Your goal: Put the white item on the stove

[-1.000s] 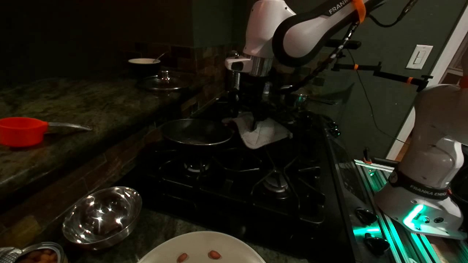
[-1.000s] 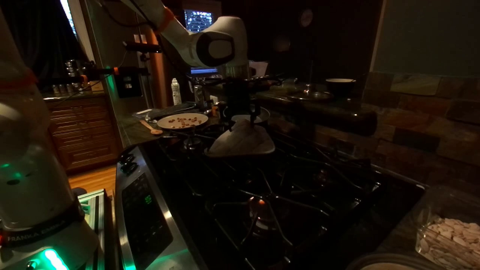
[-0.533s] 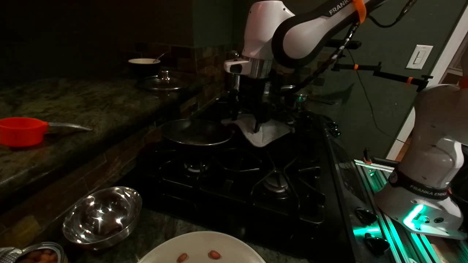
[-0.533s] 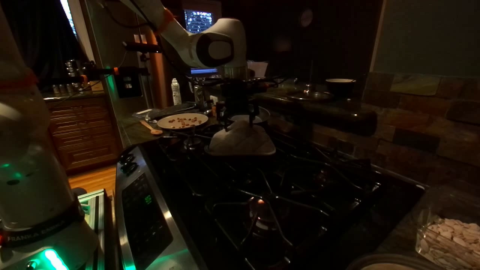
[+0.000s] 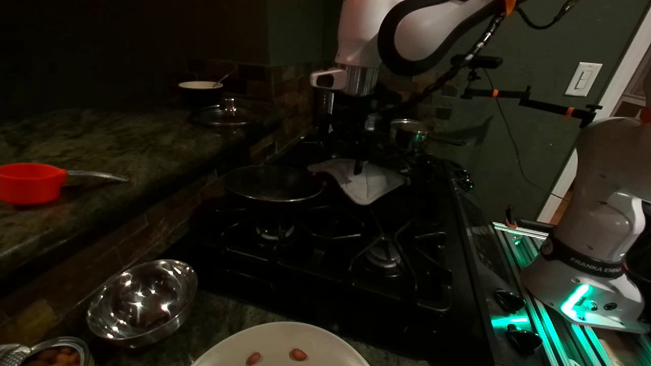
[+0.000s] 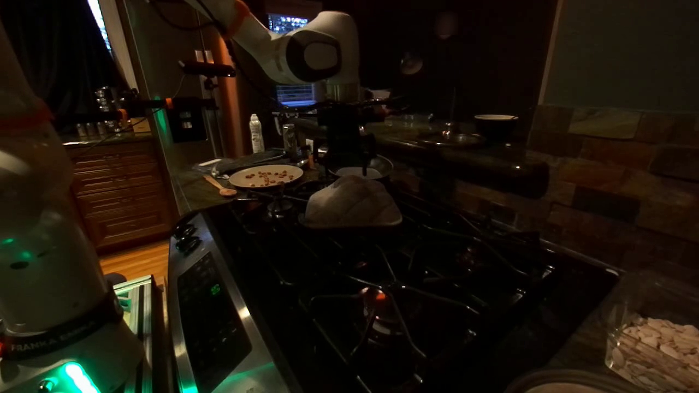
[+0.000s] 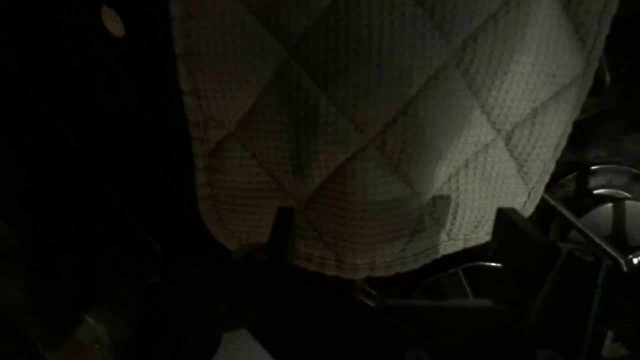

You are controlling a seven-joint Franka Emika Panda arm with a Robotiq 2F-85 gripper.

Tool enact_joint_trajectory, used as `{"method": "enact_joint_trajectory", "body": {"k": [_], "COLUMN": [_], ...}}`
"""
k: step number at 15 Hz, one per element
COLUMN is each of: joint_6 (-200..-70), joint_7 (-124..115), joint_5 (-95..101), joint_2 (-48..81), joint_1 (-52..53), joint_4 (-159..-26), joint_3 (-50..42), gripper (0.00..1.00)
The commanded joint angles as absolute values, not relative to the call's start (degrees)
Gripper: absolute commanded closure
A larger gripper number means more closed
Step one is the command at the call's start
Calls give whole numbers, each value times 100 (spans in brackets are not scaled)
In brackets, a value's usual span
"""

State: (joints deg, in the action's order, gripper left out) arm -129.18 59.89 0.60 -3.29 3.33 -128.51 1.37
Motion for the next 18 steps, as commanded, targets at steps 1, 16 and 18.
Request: {"method": "enact_joint_trajectory", "body": {"k": [1, 16, 18], "joint_6": [-12222, -11379, -11511], "joint_7": [5039, 1617, 1521], "joint_5": [93, -114, -125], "joint_2": [-713, -2244, -2396], "joint_1": [340, 424, 425], "joint_4": [-12726, -12753, -12834], "joint_3": [203, 118, 114], "gripper": [0, 0, 0]}}
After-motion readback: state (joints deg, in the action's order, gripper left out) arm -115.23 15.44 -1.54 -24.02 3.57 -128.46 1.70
